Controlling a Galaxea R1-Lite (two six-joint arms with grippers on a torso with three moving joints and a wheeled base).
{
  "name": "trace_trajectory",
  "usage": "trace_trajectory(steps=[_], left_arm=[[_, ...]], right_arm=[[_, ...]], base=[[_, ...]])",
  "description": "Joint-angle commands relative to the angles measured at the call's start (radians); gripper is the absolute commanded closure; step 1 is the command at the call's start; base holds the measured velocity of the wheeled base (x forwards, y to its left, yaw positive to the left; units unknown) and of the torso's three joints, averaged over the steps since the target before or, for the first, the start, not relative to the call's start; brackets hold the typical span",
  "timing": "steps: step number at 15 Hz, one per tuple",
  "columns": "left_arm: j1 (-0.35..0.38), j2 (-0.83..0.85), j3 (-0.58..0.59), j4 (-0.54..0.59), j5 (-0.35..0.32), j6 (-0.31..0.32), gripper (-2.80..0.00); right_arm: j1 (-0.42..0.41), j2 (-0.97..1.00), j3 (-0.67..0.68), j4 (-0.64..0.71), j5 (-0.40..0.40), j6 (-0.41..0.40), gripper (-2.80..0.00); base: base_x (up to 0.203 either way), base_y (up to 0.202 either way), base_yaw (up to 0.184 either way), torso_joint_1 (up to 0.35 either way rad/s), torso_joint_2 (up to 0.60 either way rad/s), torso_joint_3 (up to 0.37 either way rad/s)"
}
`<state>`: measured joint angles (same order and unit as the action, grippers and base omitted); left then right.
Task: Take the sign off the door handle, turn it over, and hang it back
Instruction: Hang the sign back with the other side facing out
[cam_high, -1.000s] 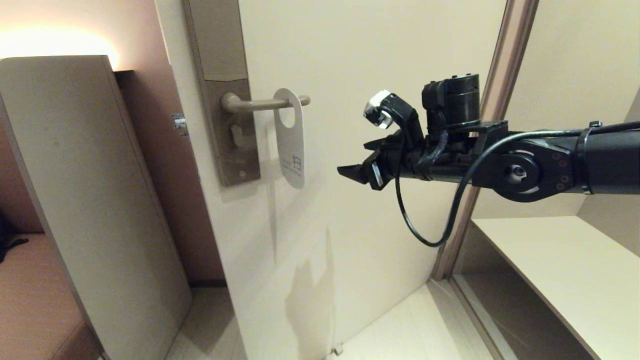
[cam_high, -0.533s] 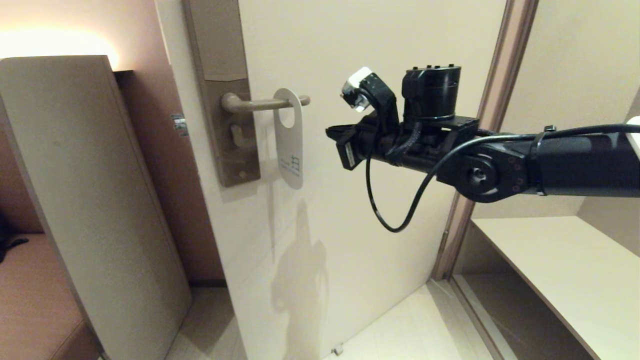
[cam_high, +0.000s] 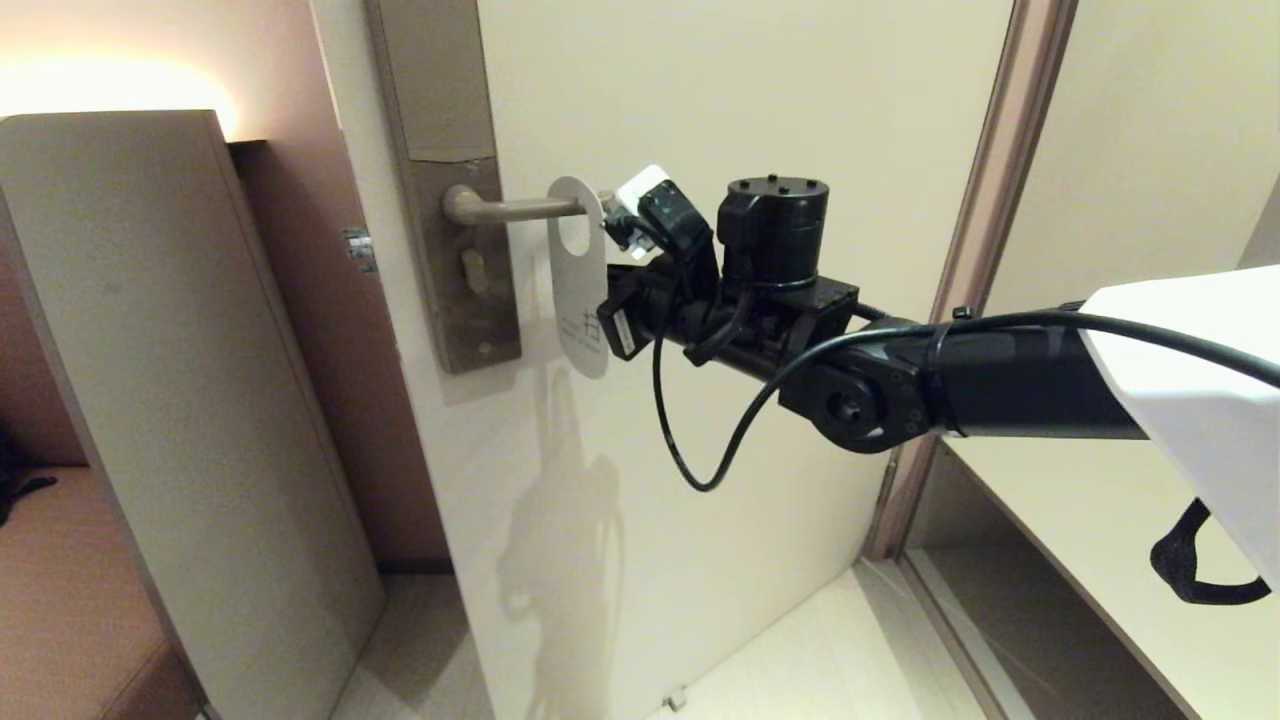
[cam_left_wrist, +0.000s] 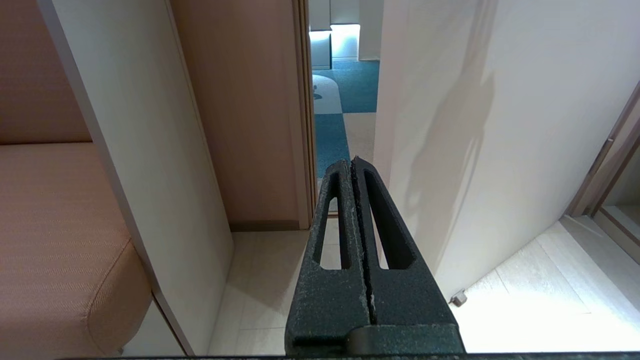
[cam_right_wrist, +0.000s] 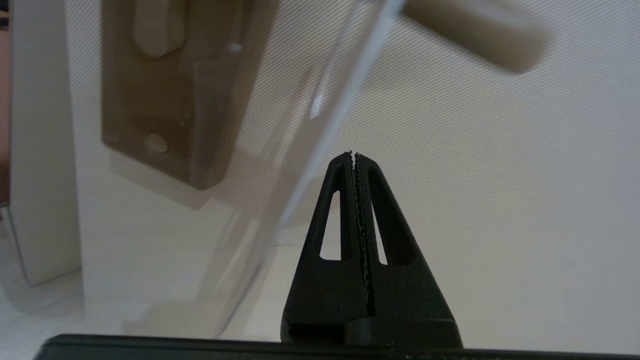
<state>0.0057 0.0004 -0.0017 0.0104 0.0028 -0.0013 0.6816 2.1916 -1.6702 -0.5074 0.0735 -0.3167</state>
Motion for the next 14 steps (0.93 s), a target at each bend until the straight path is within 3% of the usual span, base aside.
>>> trace_trajectory(steps=[1,14], left_arm=[[0.0,0.0,0.0,0.0,0.0,0.0,0.0],[0.0,0.0,0.0,0.0,0.0,0.0,0.0]], right_arm=[[0.006,0.011,0.003,-0.003,0.0,-0.002,0.0],[0.06,0.002,0.004,-0.002,-0.003,0.0,0.0]], base=[[0.0,0.0,0.0,0.0,0.0,0.0],[0.0,0.0,0.0,0.0,0.0,0.0]])
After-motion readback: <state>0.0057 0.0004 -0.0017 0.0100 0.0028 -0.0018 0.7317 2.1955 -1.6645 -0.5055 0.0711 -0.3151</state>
